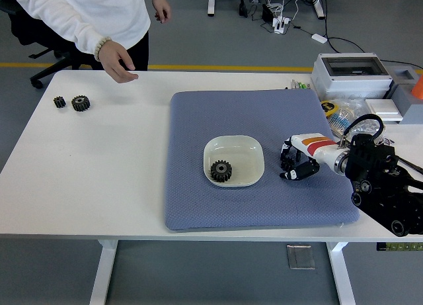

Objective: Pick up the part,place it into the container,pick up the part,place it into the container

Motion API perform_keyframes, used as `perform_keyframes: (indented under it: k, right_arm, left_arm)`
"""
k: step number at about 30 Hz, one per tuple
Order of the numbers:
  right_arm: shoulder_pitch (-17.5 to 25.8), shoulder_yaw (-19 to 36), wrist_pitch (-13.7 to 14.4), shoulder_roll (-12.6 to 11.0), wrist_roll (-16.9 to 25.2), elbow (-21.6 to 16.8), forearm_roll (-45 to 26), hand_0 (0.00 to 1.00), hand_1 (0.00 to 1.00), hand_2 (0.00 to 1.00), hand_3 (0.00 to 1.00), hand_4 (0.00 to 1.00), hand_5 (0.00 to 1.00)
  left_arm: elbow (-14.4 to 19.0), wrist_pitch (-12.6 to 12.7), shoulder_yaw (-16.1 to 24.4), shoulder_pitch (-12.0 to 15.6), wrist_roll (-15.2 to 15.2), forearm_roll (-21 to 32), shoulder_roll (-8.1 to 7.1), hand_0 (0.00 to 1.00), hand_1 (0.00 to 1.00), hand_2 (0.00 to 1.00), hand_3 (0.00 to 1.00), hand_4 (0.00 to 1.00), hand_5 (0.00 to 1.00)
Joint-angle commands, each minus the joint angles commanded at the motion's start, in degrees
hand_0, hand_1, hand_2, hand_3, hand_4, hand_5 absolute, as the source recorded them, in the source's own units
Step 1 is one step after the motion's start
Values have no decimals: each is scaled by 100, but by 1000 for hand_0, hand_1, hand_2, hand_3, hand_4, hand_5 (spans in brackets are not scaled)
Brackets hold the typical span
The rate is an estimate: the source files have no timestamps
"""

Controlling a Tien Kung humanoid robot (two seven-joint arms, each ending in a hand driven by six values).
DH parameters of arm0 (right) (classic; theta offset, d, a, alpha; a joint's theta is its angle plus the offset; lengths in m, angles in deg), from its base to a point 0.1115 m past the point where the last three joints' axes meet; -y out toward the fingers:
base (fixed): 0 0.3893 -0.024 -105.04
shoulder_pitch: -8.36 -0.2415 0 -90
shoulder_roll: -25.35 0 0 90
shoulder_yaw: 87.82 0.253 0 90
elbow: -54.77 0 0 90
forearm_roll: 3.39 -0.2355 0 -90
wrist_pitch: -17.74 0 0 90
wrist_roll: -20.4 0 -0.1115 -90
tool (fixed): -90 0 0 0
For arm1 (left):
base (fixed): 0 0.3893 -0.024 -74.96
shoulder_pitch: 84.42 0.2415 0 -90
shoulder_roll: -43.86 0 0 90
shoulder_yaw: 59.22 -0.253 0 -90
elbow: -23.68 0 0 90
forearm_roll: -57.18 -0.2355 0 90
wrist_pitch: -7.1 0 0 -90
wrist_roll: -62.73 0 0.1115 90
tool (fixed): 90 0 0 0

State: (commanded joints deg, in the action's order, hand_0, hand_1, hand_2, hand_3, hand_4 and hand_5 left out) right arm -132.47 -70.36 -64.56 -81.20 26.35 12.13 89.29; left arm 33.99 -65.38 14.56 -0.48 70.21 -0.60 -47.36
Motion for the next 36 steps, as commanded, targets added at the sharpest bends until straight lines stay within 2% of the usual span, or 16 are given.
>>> perform_keyframes:
  k: [4,5,10,11,16,17,25,29,36]
  right_arm:
    - [2,-25,47,-3,-13,0,-25,237,429,582,522,792,260]
    - [3,-32,61,-3,-15,4,-31,268,425,532,504,633,232]
    - [1,-45,127,-6,-3,55,-85,268,425,532,504,633,232]
    - [-1,-44,139,-7,0,65,-93,247,416,514,495,588,255]
    - [-10,-31,212,-21,38,69,-139,247,416,514,495,588,255]
    - [-10,-28,225,-23,45,67,-148,236,400,502,491,558,278]
    - [-9,31,263,-65,66,5,-171,235,398,498,489,543,268]
    - [23,220,258,-139,49,-134,-112,234,394,496,489,542,271]
    - [36,791,384,-275,8,-752,26,230,390,495,489,541,271]
  left_arm:
    - [0,-5,-10,0,5,-4,2,619,584,657,557,648,569]
    - [0,-6,-13,-1,5,0,2,619,584,658,558,648,569]
    - [0,-11,-45,-23,-2,38,2,619,584,658,558,648,569]
    - [0,-11,-45,-28,-4,41,3,619,584,658,556,648,568]
    - [0,-9,-51,-48,-15,63,6,619,584,658,556,648,568]
    - [0,-9,-53,-49,-16,66,7,620,585,658,557,648,569]
    - [0,-13,-58,-53,-16,67,4,619,585,658,557,649,569]
    - [0,-14,-49,-53,-17,59,4,619,585,657,556,648,568]
    - [0,-16,-22,-37,-13,27,3,619,586,657,557,649,568]
